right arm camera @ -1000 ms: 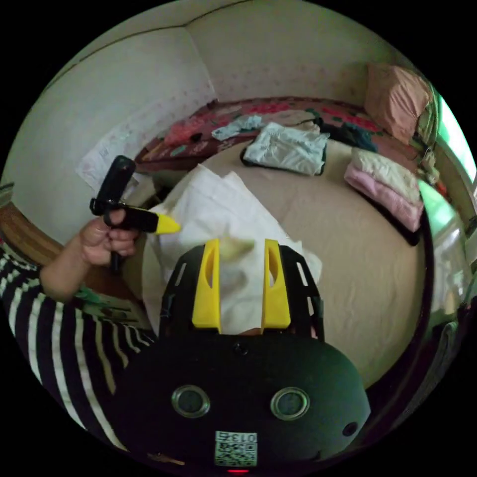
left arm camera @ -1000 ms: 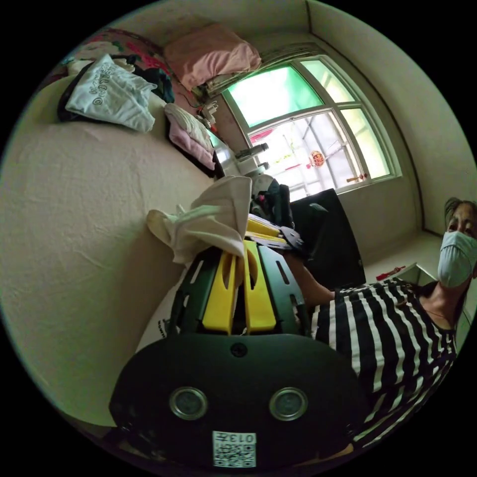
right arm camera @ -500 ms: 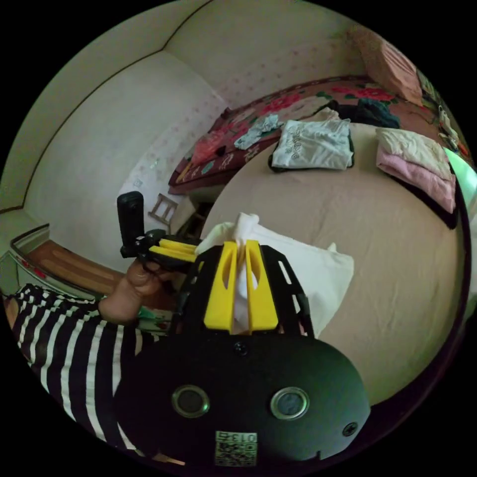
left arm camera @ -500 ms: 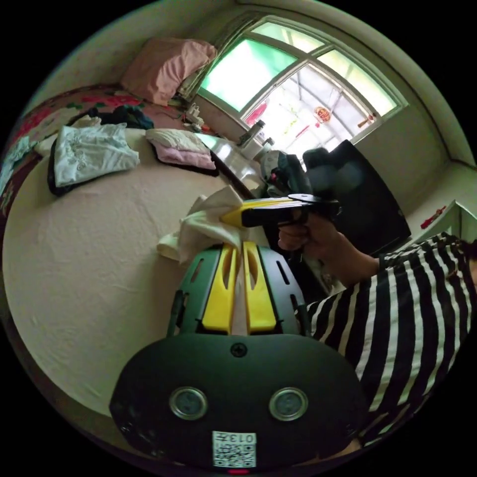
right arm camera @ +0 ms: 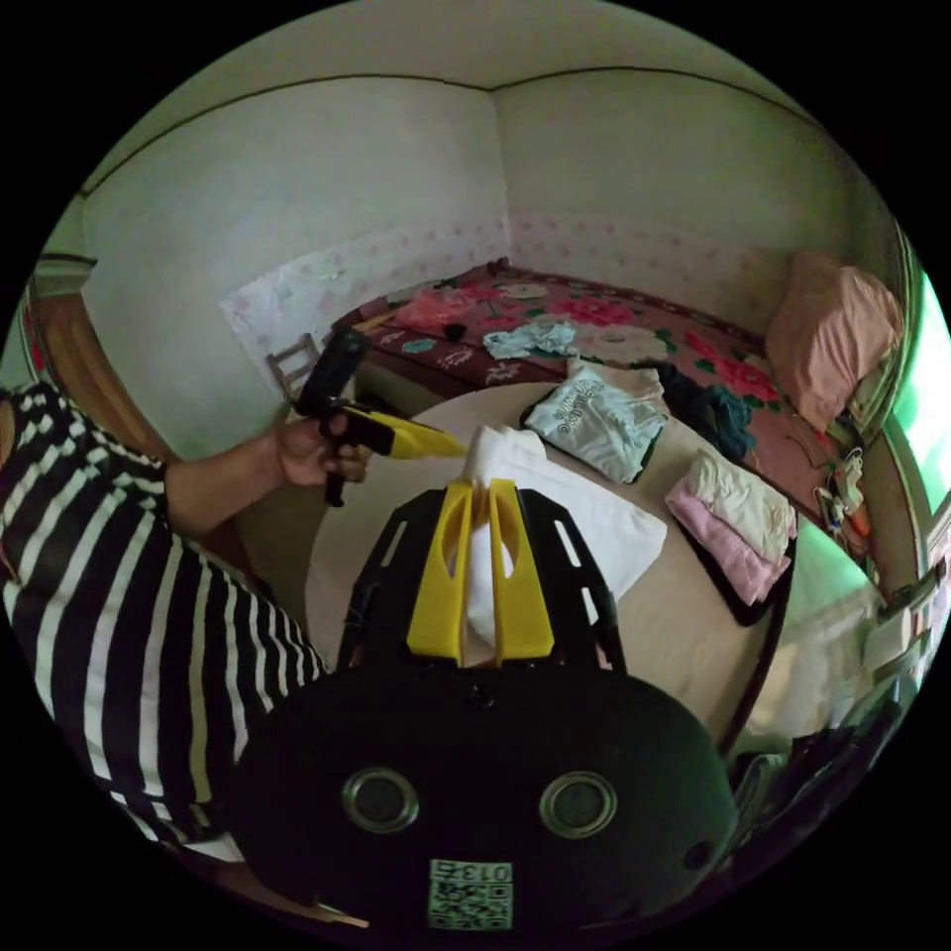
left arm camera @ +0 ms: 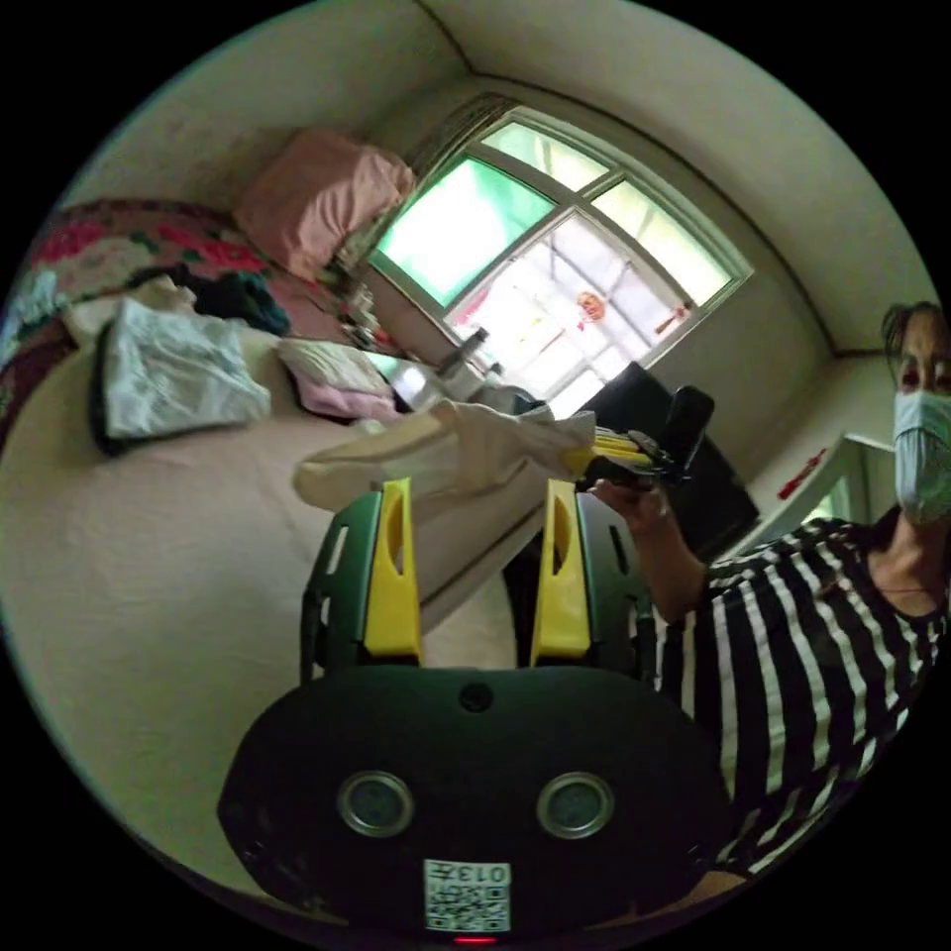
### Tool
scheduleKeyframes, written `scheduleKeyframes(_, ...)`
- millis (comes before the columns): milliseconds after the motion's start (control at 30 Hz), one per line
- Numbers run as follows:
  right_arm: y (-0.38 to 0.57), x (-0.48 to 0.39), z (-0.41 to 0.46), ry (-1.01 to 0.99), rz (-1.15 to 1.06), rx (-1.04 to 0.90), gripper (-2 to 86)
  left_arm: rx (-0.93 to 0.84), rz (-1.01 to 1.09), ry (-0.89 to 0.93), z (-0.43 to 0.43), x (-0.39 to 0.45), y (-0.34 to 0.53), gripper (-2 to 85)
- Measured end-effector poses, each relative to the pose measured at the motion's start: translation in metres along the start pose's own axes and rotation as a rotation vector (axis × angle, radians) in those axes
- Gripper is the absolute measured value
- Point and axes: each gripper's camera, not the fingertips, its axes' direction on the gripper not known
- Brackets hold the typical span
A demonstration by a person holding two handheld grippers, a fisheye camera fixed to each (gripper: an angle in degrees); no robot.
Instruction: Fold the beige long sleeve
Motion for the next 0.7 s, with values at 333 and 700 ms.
scheduleKeyframes(333,0.046,-0.039,-0.003,0.031,0.036,-0.105,1.3,0.029,-0.184,0.301,0.042,-0.047,0.061,0.7)
scheduleKeyframes(700,0.100,0.022,-0.097,0.361,0.397,0.074,0.5,0.374,0.018,-0.057,-0.152,-0.009,0.056,0.1)
